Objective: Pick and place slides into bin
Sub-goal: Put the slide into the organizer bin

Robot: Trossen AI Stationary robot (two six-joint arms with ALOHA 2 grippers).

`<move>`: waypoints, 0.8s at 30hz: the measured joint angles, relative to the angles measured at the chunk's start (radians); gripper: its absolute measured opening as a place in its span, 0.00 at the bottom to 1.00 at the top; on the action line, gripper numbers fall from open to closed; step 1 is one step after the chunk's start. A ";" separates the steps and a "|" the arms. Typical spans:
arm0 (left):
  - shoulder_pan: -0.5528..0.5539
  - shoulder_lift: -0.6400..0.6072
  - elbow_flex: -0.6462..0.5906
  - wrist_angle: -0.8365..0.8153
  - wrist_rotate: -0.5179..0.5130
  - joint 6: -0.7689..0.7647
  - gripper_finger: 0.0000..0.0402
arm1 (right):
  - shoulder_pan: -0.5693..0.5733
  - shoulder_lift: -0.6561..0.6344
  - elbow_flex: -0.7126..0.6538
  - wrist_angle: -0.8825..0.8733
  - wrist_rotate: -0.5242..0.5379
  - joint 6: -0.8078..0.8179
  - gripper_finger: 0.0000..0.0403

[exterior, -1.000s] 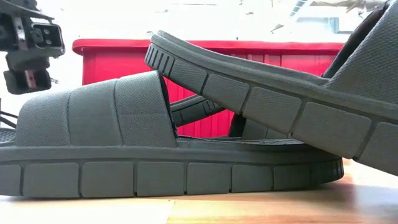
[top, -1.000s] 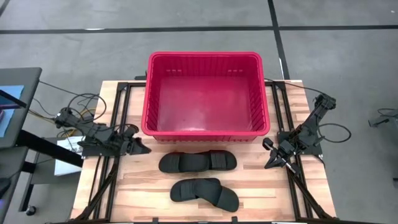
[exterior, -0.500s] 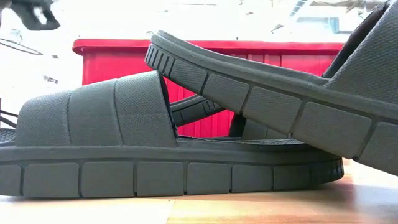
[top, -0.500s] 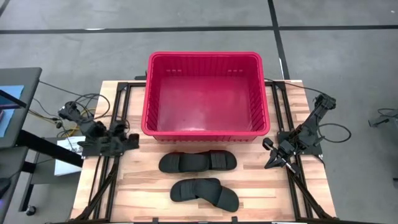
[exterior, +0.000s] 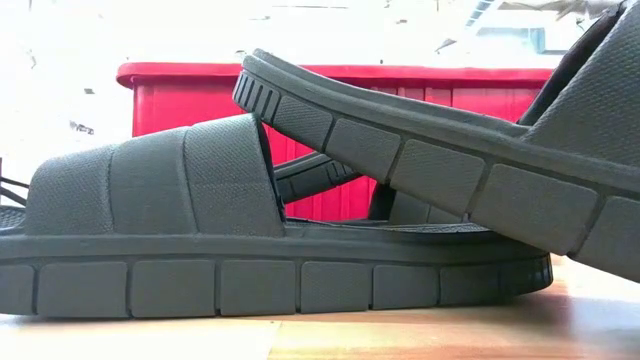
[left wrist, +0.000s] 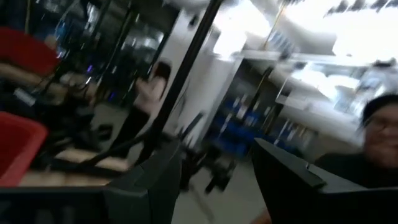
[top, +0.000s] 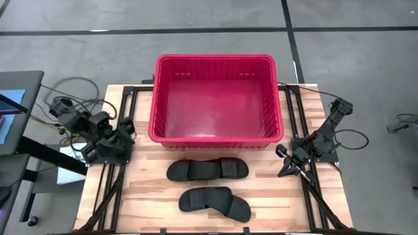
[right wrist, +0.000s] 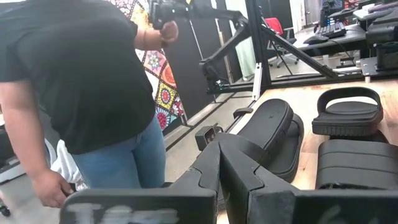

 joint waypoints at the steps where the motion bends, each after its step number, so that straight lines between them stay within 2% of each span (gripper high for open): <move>1: 0.000 0.024 0.053 -0.063 -0.005 0.001 0.47 | 0.000 0.000 0.000 0.000 0.000 0.000 0.00; 6: 0.000 0.144 0.290 -0.342 -0.043 0.060 0.47 | 0.000 0.000 0.000 0.000 0.000 0.000 0.00; 12: 0.000 0.282 0.476 -0.626 -0.036 0.078 0.47 | 0.000 0.000 0.000 0.000 0.000 0.000 0.00; 16: 0.000 0.361 0.553 -0.772 0.008 0.098 0.47 | 0.000 0.000 0.000 0.000 0.000 0.000 0.00; 24: 0.000 0.488 0.613 -0.897 0.045 0.242 0.47 | 0.000 0.000 0.000 0.000 0.000 0.000 0.00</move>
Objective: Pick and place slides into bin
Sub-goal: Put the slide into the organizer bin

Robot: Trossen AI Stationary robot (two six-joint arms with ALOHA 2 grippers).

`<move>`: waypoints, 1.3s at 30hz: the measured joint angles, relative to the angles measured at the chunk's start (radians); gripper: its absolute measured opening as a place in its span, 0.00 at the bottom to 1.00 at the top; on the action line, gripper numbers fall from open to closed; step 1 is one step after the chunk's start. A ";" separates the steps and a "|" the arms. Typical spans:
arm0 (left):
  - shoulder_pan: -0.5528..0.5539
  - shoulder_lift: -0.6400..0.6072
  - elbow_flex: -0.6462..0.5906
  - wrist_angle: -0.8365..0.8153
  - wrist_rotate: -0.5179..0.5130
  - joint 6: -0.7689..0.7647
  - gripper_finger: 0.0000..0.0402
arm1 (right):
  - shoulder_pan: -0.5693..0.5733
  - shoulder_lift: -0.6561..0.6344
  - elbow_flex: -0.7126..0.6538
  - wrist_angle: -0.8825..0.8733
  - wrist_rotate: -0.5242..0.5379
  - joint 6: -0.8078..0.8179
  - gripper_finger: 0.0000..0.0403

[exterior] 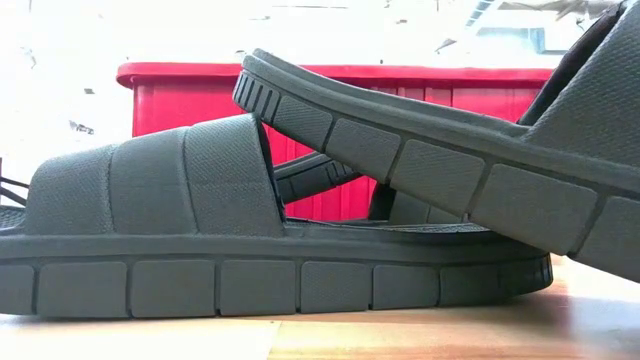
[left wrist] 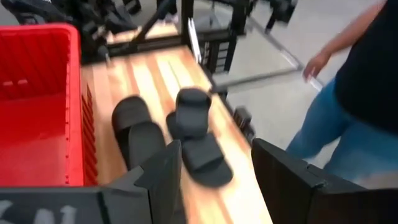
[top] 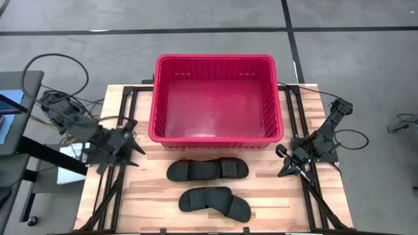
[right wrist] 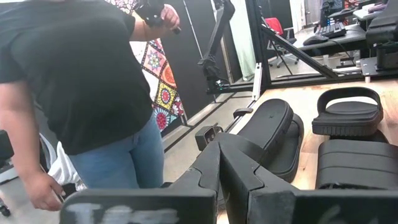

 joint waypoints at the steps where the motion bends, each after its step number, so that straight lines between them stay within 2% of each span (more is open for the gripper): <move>1: 0.000 0.011 0.001 -0.014 0.000 0.010 0.47 | 0.000 0.000 0.000 0.000 0.000 0.000 0.00; 12: -0.002 0.144 0.001 -0.164 -0.017 0.048 0.47 | 0.000 0.000 0.000 0.000 0.000 0.000 0.00; 18: -0.030 0.226 0.001 -0.265 -0.019 0.127 0.47 | 0.000 0.000 0.000 0.000 0.000 0.000 0.00; 31: -0.062 0.396 0.001 -0.334 -0.098 0.381 0.47 | 0.000 0.000 0.000 0.000 0.000 0.000 0.00; 39: -0.061 0.403 0.000 -0.354 -0.150 0.567 0.47 | 0.000 0.000 0.000 0.000 0.000 0.000 0.00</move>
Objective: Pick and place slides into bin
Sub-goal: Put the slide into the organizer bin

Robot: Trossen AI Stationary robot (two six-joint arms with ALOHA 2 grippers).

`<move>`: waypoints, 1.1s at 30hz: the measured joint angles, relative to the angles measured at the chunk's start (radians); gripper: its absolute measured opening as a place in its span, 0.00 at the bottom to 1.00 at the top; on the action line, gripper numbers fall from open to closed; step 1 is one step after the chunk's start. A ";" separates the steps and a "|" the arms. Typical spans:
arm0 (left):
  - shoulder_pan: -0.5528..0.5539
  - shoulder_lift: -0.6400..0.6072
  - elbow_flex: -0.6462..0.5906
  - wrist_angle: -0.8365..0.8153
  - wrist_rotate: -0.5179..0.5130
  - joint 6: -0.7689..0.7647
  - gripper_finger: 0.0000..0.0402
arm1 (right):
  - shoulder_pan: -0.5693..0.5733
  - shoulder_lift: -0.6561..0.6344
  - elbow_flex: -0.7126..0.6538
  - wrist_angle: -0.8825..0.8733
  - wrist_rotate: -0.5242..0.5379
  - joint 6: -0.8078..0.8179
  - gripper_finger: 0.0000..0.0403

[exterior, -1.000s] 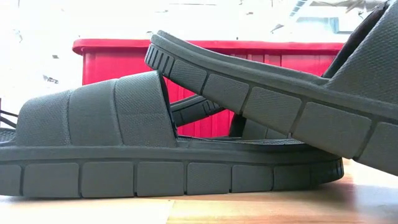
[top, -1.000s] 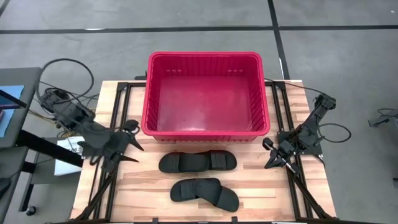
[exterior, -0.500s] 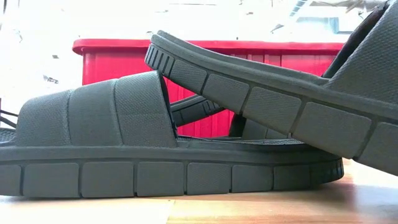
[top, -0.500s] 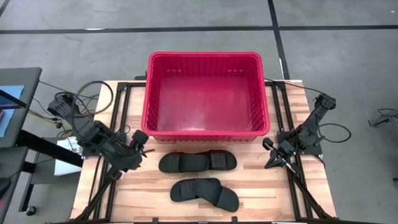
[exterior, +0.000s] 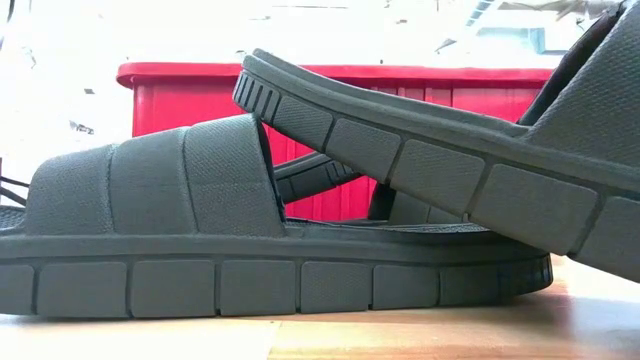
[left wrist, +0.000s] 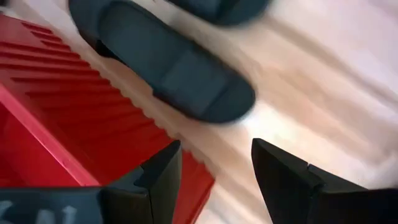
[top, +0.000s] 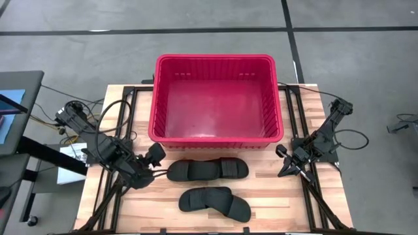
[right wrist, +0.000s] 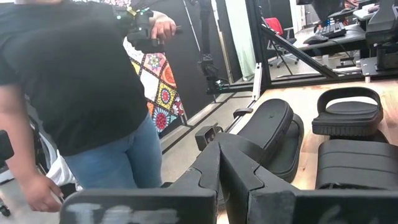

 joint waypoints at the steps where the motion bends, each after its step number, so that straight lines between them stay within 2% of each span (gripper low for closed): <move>1: 0.000 -0.001 -0.007 -0.015 0.000 0.018 0.47 | 0.000 0.000 0.000 0.000 0.000 0.000 0.00; 5: 0.000 -0.001 -0.076 -0.043 0.019 0.053 0.47 | 0.000 0.000 0.000 0.000 0.000 0.000 0.00; 10: 0.000 0.000 -0.193 0.029 0.022 0.050 0.47 | 0.000 0.000 0.000 0.000 0.000 0.000 0.00; 15: 0.000 0.000 -0.290 0.233 0.004 -0.018 0.47 | 0.000 0.000 0.000 0.000 0.000 0.000 0.00; 19: 0.000 0.000 -0.353 0.450 0.001 -0.007 0.47 | 0.000 0.000 0.000 0.000 0.000 0.000 0.00; 22: 0.000 0.000 -0.392 0.546 -0.001 0.028 0.47 | 0.000 0.000 0.000 0.000 0.000 0.000 0.00; 27: 0.000 0.005 -0.429 0.617 -0.052 0.191 0.47 | 0.000 0.000 0.000 0.000 0.000 0.000 0.00; 31: 0.006 0.042 -0.430 0.657 -0.156 0.402 0.47 | 0.000 0.000 0.000 0.000 0.000 0.000 0.00; 33: 0.015 0.078 -0.430 0.707 -0.173 0.516 0.47 | 0.000 0.000 0.000 0.000 0.000 0.000 0.00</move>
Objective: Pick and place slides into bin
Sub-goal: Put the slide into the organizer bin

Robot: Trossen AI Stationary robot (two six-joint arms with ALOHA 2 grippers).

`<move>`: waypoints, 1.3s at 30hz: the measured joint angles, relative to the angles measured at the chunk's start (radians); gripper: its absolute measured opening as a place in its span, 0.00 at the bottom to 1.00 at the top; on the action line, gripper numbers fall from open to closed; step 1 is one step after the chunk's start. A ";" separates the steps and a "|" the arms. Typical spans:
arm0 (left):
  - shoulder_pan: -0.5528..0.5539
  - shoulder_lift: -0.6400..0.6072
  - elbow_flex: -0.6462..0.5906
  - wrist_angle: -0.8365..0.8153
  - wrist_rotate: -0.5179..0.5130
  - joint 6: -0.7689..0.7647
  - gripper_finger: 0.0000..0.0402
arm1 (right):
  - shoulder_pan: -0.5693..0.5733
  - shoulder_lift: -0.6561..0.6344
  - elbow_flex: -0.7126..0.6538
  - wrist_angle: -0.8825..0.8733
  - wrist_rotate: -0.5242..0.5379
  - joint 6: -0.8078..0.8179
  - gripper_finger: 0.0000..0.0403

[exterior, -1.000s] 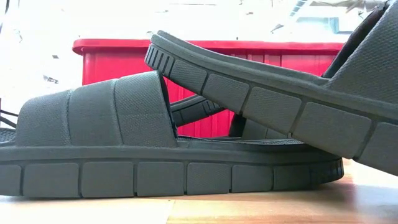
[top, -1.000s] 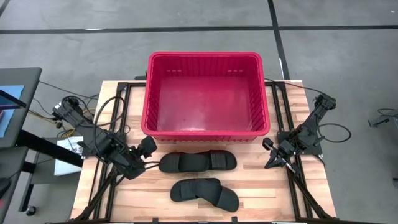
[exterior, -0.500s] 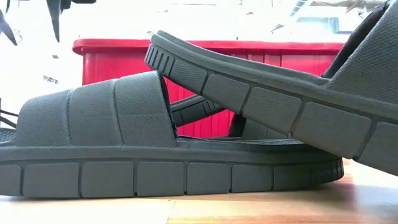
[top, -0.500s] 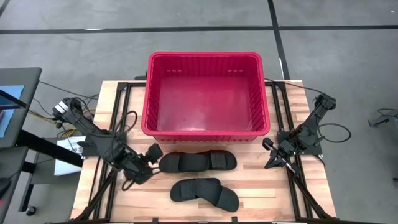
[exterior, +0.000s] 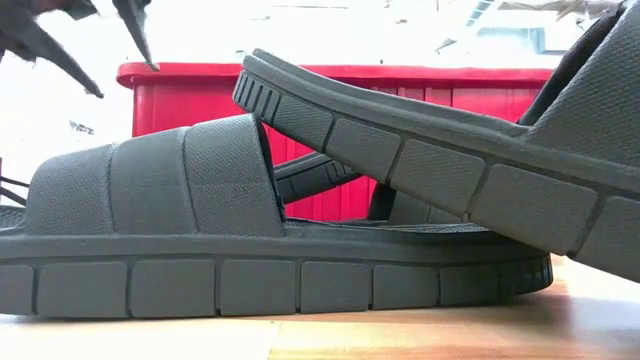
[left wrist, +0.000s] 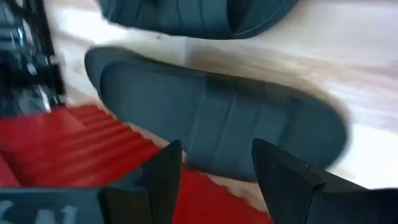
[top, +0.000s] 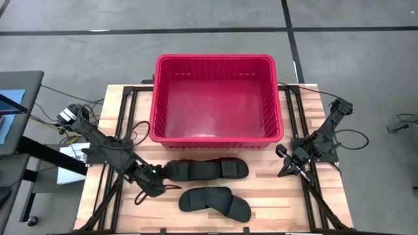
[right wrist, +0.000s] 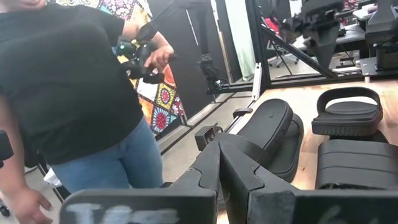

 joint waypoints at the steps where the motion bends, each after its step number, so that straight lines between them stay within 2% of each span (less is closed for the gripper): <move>1: 0.005 0.018 0.000 0.024 -0.001 0.046 0.47 | 0.000 0.000 0.000 0.000 0.000 0.000 0.00; 7: 0.042 0.103 0.000 0.196 -0.036 0.169 0.47 | 0.000 0.000 0.000 0.000 0.000 0.000 0.00; 11: 0.069 0.104 0.000 0.217 -0.022 0.209 0.47 | 0.000 0.000 0.000 0.000 0.000 0.000 0.00; 17: 0.095 0.104 0.000 0.198 0.013 0.213 0.47 | 0.000 0.000 0.000 0.000 0.001 0.000 0.00; 25: 0.095 0.104 0.005 0.072 0.090 0.206 0.47 | 0.000 0.000 0.000 0.000 0.002 0.000 0.00; 32: 0.086 0.104 0.005 0.054 0.078 0.131 0.47 | 0.000 0.000 0.000 0.000 0.002 0.000 0.00; 39: 0.080 0.103 0.005 0.067 0.085 0.161 0.47 | 0.000 0.000 0.000 0.000 0.003 0.000 0.00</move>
